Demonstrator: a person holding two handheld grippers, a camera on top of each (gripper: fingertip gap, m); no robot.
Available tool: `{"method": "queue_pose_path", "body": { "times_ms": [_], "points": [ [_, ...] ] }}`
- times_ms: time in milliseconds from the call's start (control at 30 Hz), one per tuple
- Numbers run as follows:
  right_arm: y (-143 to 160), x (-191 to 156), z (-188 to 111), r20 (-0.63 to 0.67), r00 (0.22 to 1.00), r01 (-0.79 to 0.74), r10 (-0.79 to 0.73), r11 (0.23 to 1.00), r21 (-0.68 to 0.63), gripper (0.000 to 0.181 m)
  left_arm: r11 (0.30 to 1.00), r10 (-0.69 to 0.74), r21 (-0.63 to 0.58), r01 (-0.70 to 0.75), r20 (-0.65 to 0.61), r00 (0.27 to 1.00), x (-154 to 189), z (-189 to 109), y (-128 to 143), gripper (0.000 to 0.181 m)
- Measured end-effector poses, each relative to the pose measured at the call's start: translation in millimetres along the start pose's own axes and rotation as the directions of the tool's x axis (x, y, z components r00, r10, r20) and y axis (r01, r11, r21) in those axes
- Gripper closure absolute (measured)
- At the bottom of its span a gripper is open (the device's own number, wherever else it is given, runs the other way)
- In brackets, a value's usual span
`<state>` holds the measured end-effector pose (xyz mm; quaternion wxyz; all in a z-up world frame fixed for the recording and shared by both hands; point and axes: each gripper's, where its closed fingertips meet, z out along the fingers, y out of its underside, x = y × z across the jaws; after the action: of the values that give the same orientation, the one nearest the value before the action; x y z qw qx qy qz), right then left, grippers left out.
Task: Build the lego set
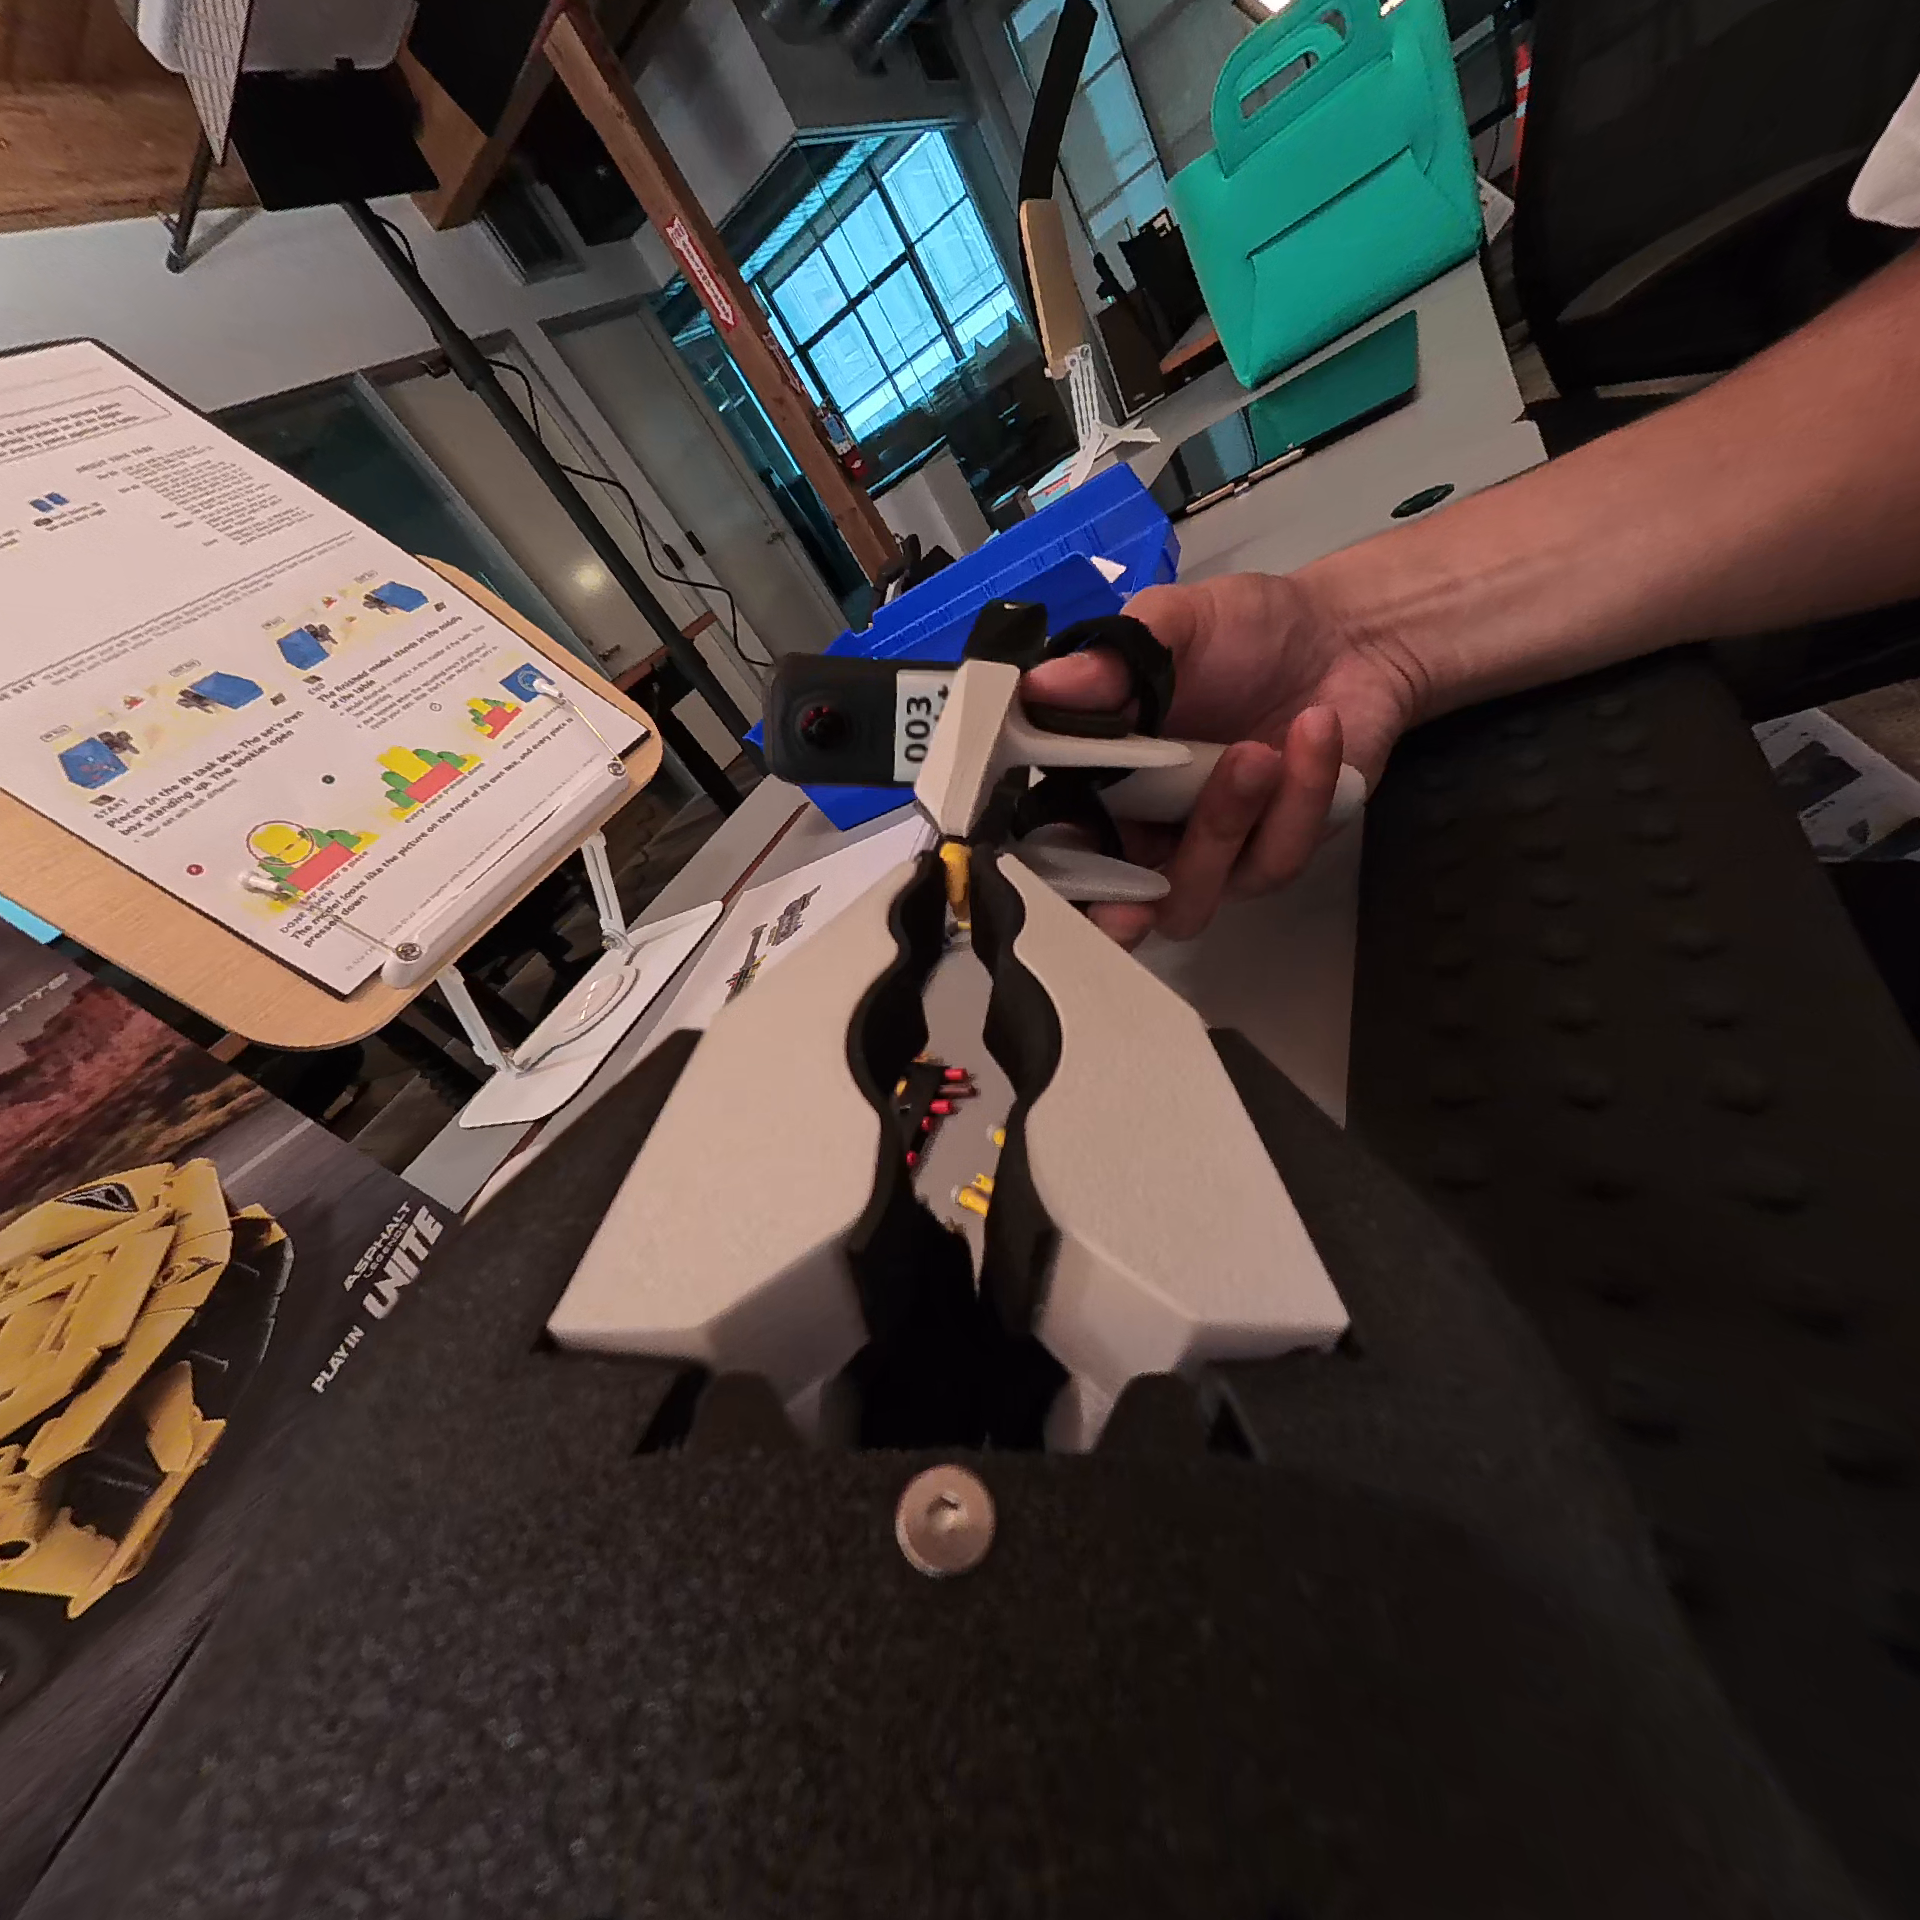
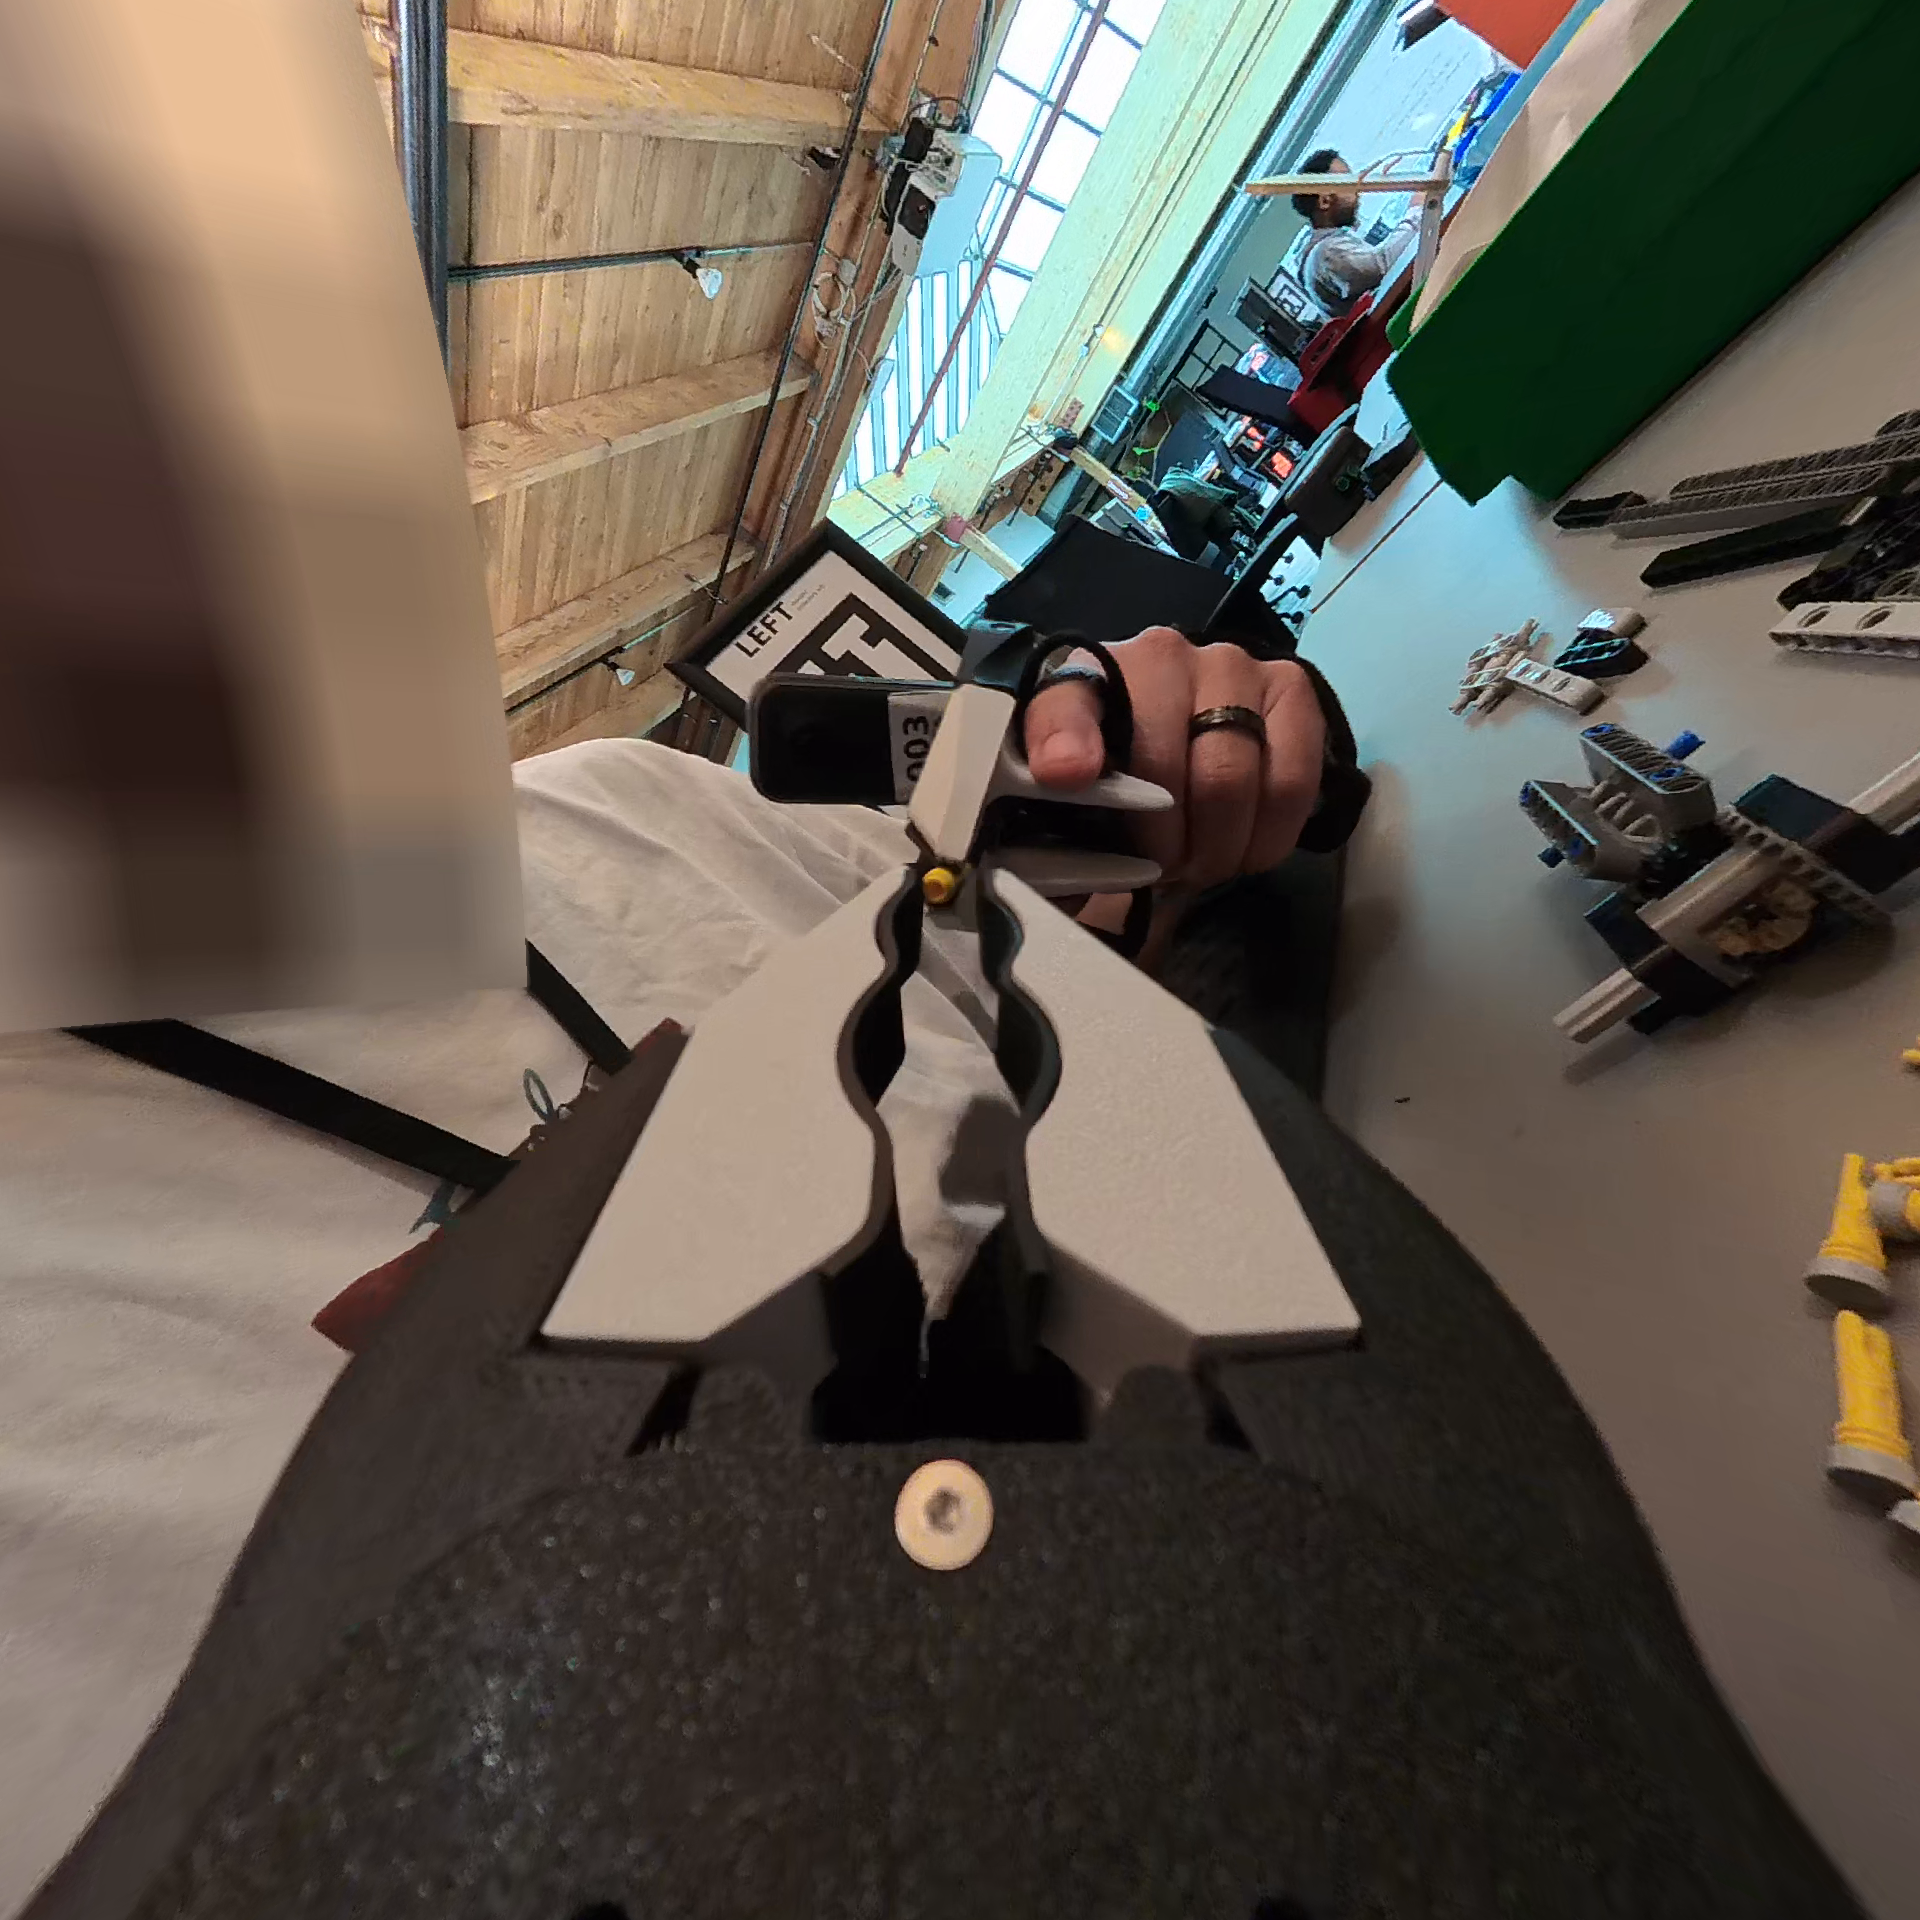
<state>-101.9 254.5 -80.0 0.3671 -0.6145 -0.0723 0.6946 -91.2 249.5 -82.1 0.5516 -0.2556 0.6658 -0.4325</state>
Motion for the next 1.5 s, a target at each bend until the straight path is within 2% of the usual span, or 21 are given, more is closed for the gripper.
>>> {"method": "queue_pose_path", "body": {
  "times_ms": [67, 167, 200, 300, 367, 500, 633, 900, 1000, 1067, 1100, 1133, 1167, 1200, 1300, 1333, 1400, 1500],
  "points": [
    [0.5, 2.7, -4.2, -0.056, 0.997, 0.055, -0.056, 0.998, -0.027, 0.171, 1.0, -0.002, -0.016, 0.002, -0.007, 1.0, 1.9, 1.4, 2.8, 0.177],
    [-17.8, 8.3, -31.3, -0.228, 0.958, 0.179, -0.171, 0.984, 0.017, 0.172, 0.999, -0.022, -0.047, 0.022, 0.0, 1.0, 0.2, 2.0, 8.7, 0.177],
    [-17.5, 7.5, -37.5, -0.269, 0.941, 0.212, -0.206, 0.977, -0.005, 0.17, 0.997, -0.026, -0.07, 0.026, 0.005, 1.0, -1.2, 2.8, 13.1, 0.177],
    [-7.1, 8.9, -33.4, -0.325, 0.912, 0.237, -0.25, 0.968, -0.08, 0.164, 0.996, -0.007, -0.084, 0.008, 0.011, 1.0, -1.0, 5.1, 15.7, 0.177],
    [-2.6, 14.4, -24.6, -0.318, 0.923, 0.2, -0.215, 0.976, -0.08, 0.164, 0.996, 0.01, -0.093, -0.009, 0.011, 1.0, 0.0, 7.2, 17.0, 0.177],
    [2.5, 6.5, -11.5, -0.166, 0.98, 0.108, -0.112, 0.994, -0.035, 0.168, 0.996, 0.02, -0.083, -0.02, 0.003, 1.0, 2.4, 7.8, 14.9, 0.177],
    [3.4, 2.2, -8.6, -0.155, 0.979, 0.128, -0.134, 0.991, -0.046, 0.176, 0.998, 0.041, -0.039, -0.041, -0.001, 0.999, 5.2, 6.0, 6.0, 0.177],
    [10.4, -11.6, -2.1, 0.046, 0.997, -0.061, 0.063, 0.997, -0.035, 0.177, 0.999, 0.042, 0.034, -0.041, -0.031, 0.999, 11.9, 0.8, -8.1, 0.177],
    [10.3, -7.8, -5.6, 0.0, 1.0, -0.019, 0.019, 0.999, -0.042, 0.177, 0.999, 0.03, 0.012, -0.03, -0.039, 0.999, 12.8, 2.2, -4.0, 0.177],
    [-5.7, -3.9, -31.0, -0.138, 0.986, 0.091, -0.092, 0.996, -0.01, 0.176, 1.0, 0.012, -0.02, -0.013, -0.027, 1.0, 10.2, 3.8, 2.0, 0.177],
    [-16.6, 4.3, -55.1, -0.289, 0.943, 0.171, -0.165, 0.985, -0.006, 0.176, 0.998, -0.006, -0.057, 0.004, -0.019, 1.0, 7.5, 4.7, 8.9, 0.177],
    [-21.8, 19.3, -85.8, -0.49, 0.83, 0.26, -0.266, 0.962, -0.081, 0.173, 0.995, -0.029, -0.1, 0.027, -0.016, 0.999, 5.5, 5.7, 17.5, 0.178],
    [-22.7, 29.7, -115.7, -0.638, 0.673, 0.323, -0.374, 0.925, -0.201, 0.169, 0.988, -0.047, -0.145, 0.046, -0.003, 0.999, 2.3, 6.6, 26.2, 0.177],
    [-20.2, 33.0, -136.4, -0.711, 0.548, 0.334, -0.441, 0.894, -0.297, 0.168, 0.982, -0.057, -0.18, 0.058, 0.013, 0.998, -0.8, 7.3, 33.1, 0.178],
    [3.4, 47.1, -162.5, -0.782, 0.367, 0.213, -0.503, 0.864, -0.456, 0.165, 0.961, -0.08, -0.265, 0.082, 0.02, 0.997, -1.6, 10.6, 50.0, 0.178],
    [14.0, 55.5, -167.1, -0.786, 0.33, 0.158, -0.523, 0.851, -0.5, 0.163, 0.958, -0.066, -0.277, 0.069, 0.022, 0.998, -1.2, 11.4, 52.3, 0.178],
    [28.3, 70.0, -171.3, -0.783, 0.28, 0.078, -0.556, 0.826, -0.558, 0.16, 0.953, -0.066, -0.295, 0.065, 0.006, 0.998, 2.8, 12.8, 55.5, 0.178],
    [31.6, 84.1, -172.3, -0.771, 0.238, 0.047, -0.59, 0.8, -0.598, 0.159, 0.952, -0.066, -0.301, 0.063, 0.002, 0.998, 4.3, 12.1, 56.6, 0.178]
  ]
}}
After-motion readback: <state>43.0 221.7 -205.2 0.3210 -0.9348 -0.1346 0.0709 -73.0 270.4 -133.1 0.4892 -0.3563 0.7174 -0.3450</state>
